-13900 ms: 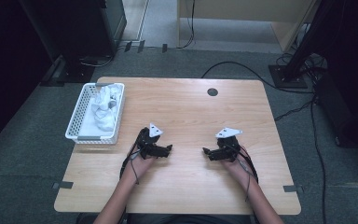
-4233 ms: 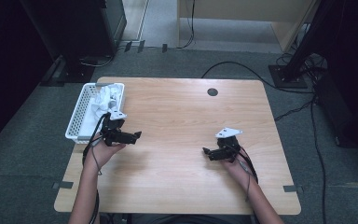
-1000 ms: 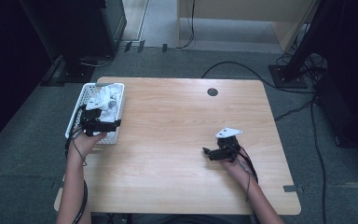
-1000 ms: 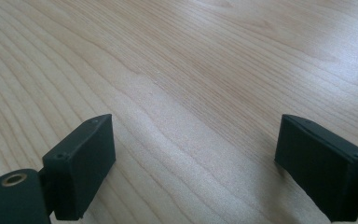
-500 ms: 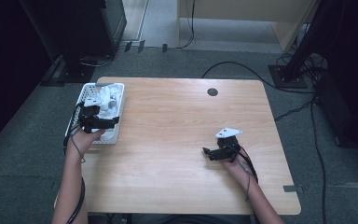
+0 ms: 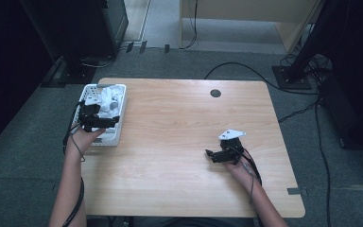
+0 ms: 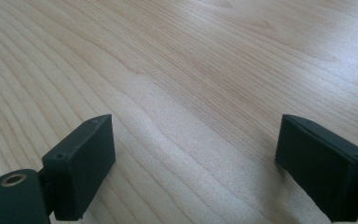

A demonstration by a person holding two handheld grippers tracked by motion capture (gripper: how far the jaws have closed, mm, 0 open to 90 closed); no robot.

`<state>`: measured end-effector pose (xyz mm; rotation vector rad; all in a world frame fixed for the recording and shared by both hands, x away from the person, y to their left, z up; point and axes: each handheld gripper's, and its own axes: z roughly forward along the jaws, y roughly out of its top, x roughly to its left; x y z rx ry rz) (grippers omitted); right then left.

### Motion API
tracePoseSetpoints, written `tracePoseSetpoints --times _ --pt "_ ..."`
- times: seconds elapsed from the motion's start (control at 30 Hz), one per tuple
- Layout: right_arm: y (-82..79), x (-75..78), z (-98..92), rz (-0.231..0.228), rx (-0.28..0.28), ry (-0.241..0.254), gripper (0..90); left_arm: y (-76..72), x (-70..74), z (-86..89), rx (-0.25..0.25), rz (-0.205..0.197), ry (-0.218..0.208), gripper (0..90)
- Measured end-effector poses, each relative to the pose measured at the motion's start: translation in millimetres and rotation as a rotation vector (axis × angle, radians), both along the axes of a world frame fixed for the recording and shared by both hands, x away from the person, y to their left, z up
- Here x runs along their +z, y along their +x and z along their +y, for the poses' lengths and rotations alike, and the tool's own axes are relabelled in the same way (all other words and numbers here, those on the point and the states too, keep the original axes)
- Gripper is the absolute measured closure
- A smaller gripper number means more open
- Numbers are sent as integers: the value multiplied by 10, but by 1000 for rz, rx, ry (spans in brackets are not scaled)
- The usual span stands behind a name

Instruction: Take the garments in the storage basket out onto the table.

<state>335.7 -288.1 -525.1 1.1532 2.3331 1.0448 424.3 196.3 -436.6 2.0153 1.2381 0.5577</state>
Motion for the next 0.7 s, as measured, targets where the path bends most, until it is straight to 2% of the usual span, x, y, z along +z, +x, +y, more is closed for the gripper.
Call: tracePoseSetpoints --times 0.13,0.3,0.6,0.7 --pt "0 0 0 0 0 0 121 50 7 17 0 4 -29 58" --pt "0 0 0 0 0 0 121 108 11 43 6 2 -34 58" --pt "0 0 0 0 0 0 121 197 -14 75 12 1 -18 58" --pt "0 0 0 0 0 0 121 223 -28 94 8 -12 -26 58"
